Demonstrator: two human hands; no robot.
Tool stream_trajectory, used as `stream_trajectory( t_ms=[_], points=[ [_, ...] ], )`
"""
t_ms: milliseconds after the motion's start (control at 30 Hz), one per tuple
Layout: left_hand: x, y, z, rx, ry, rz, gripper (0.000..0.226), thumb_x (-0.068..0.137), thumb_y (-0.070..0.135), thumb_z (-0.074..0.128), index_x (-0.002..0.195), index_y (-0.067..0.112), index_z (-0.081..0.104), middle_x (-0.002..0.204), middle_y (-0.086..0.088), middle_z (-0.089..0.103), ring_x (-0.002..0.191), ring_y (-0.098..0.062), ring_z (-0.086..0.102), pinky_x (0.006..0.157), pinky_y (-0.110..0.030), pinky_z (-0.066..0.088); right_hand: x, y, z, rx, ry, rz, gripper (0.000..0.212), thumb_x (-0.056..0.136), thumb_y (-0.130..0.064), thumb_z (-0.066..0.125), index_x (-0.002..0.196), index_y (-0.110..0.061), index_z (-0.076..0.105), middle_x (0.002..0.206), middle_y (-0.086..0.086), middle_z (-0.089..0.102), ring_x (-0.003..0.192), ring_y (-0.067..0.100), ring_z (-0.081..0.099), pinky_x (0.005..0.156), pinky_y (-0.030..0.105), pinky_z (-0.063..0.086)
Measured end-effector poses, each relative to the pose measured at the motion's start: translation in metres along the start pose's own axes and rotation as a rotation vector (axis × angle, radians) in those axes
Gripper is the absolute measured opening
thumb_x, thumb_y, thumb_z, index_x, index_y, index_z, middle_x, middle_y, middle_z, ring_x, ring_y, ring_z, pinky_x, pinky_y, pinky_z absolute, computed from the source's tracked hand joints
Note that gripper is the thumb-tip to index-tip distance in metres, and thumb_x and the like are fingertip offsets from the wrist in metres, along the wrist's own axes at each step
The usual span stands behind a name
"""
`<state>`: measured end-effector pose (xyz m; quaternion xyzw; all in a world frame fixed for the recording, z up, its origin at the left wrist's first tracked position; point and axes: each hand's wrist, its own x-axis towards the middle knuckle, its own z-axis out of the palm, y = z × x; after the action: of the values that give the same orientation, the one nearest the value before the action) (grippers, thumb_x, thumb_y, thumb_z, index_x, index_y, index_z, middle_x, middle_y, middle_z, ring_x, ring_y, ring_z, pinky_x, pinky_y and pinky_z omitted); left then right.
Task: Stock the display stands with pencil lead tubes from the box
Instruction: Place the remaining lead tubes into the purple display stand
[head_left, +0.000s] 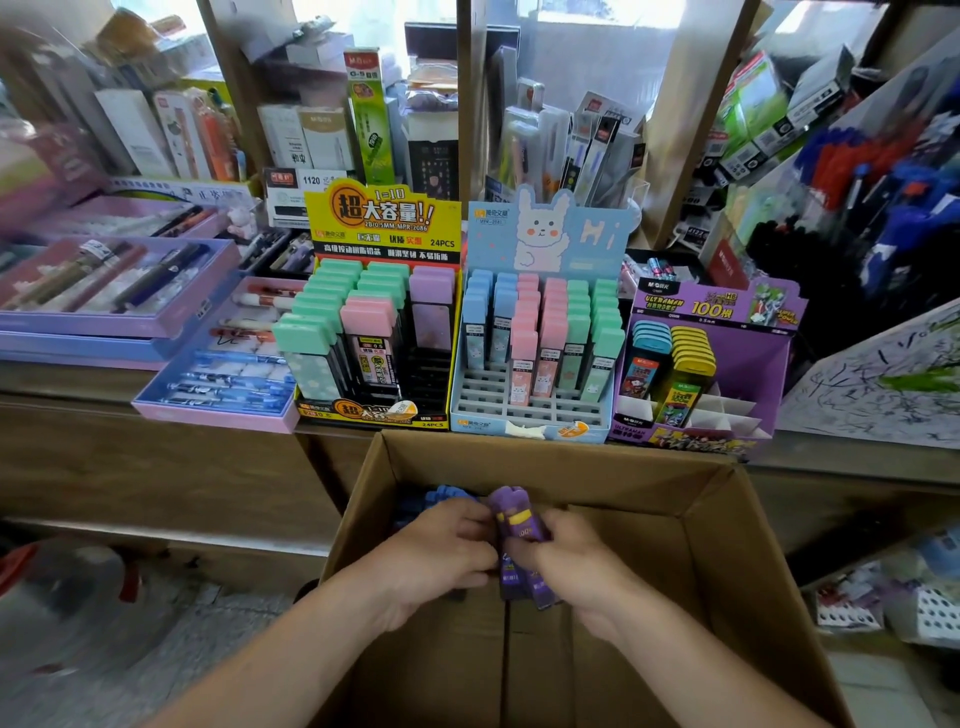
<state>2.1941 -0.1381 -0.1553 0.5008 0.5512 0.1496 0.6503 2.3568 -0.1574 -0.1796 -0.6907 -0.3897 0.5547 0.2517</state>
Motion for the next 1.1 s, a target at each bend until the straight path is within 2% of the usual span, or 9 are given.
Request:
stream_trajectory(
  t_ms=[100,267,467,600,733,833,933,1000,1100],
  points=[
    [-0.005,0.007,-0.002,-0.018,0.079,0.048,0.033,0.092,0.013,0.070,0.123,0.022,0.062,0.116,-0.004,0.068,0.104,-0.017,0.070,0.089,-0.033,0.061,-0.013,-0.007,-0.009,0.114,-0.046,-0.035,0.013,0.096,-0.017,0.071,0.107,-0.022,0.073,0.101,0.003,0.079,0.099,0.021,0.074,0.096,0.042,0.058],
    [-0.021,0.018,0.011,-0.387,-0.114,0.008,0.025,0.095,0.027,0.069,0.121,0.027,0.070,0.119,-0.005,0.075,0.109,-0.021,0.073,0.097,-0.048,0.058,-0.033,-0.016,-0.022,0.360,-0.146,-0.083,0.021,0.103,-0.020,0.058,0.118,-0.023,0.073,0.108,0.004,0.079,0.103,0.021,0.075,0.096,0.045,0.058],
    [-0.028,0.029,0.030,-0.682,-0.179,-0.073,0.020,0.098,0.023,0.064,0.115,0.023,0.075,0.119,-0.019,0.074,0.109,-0.039,0.072,0.094,-0.059,0.056,-0.045,-0.022,-0.038,0.565,-0.209,-0.082,0.025,0.103,-0.018,0.055,0.123,-0.017,0.071,0.114,0.010,0.077,0.108,0.024,0.074,0.098,0.048,0.058],
    [-0.029,0.037,0.045,-0.750,-0.142,-0.014,0.019,0.098,0.020,0.061,0.099,0.017,0.080,0.113,-0.022,0.075,0.103,-0.039,0.074,0.078,-0.055,0.061,-0.051,-0.021,-0.046,0.421,-0.132,-0.182,0.023,0.102,-0.022,0.059,0.119,-0.020,0.075,0.110,0.006,0.079,0.106,0.021,0.075,0.098,0.044,0.057],
    [-0.025,0.042,0.062,-0.772,-0.041,0.054,0.023,0.098,0.016,0.059,0.109,0.006,0.077,0.110,-0.027,0.074,0.100,-0.041,0.074,0.073,-0.054,0.062,-0.063,-0.025,-0.059,0.204,-0.045,-0.331,0.024,0.103,-0.030,0.059,0.109,-0.045,0.076,0.107,-0.005,0.079,0.102,0.013,0.075,0.096,0.039,0.058],
    [-0.024,0.046,0.071,-0.767,0.004,0.076,0.022,0.096,0.016,0.060,0.100,0.007,0.080,0.104,-0.027,0.075,0.090,-0.041,0.076,0.066,-0.052,0.063,-0.064,-0.023,-0.068,0.029,0.092,-0.420,0.023,0.099,-0.034,0.064,0.102,-0.054,0.076,0.107,-0.009,0.068,0.100,0.005,0.069,0.098,0.033,0.054],
    [-0.022,0.050,0.076,-0.738,0.019,0.056,0.022,0.098,0.017,0.059,0.096,0.012,0.080,0.100,-0.024,0.077,0.085,-0.038,0.077,0.061,-0.049,0.064,-0.063,-0.021,-0.079,-0.019,0.157,-0.458,0.021,0.097,-0.036,0.068,0.098,-0.055,0.077,0.099,-0.009,0.062,0.094,0.001,0.065,0.089,0.023,0.050],
    [-0.020,0.050,0.077,-0.704,0.053,0.046,0.018,0.098,0.018,0.061,0.104,0.012,0.077,0.099,-0.022,0.078,0.085,-0.036,0.078,0.062,-0.047,0.064,-0.063,-0.019,-0.088,-0.013,0.167,-0.458,0.016,0.096,-0.037,0.069,0.098,-0.051,0.078,0.096,-0.009,0.069,0.092,0.003,0.068,0.085,0.026,0.054],
    [-0.017,0.051,0.078,-0.642,0.107,0.050,0.018,0.095,0.023,0.065,0.108,0.015,0.073,0.096,-0.016,0.079,0.084,-0.032,0.078,0.066,-0.044,0.063,-0.062,-0.017,-0.097,0.107,0.089,-0.433,0.010,0.095,-0.028,0.072,0.098,-0.032,0.081,0.096,-0.002,0.080,0.096,0.019,0.075,0.090,0.044,0.061]
  ],
)
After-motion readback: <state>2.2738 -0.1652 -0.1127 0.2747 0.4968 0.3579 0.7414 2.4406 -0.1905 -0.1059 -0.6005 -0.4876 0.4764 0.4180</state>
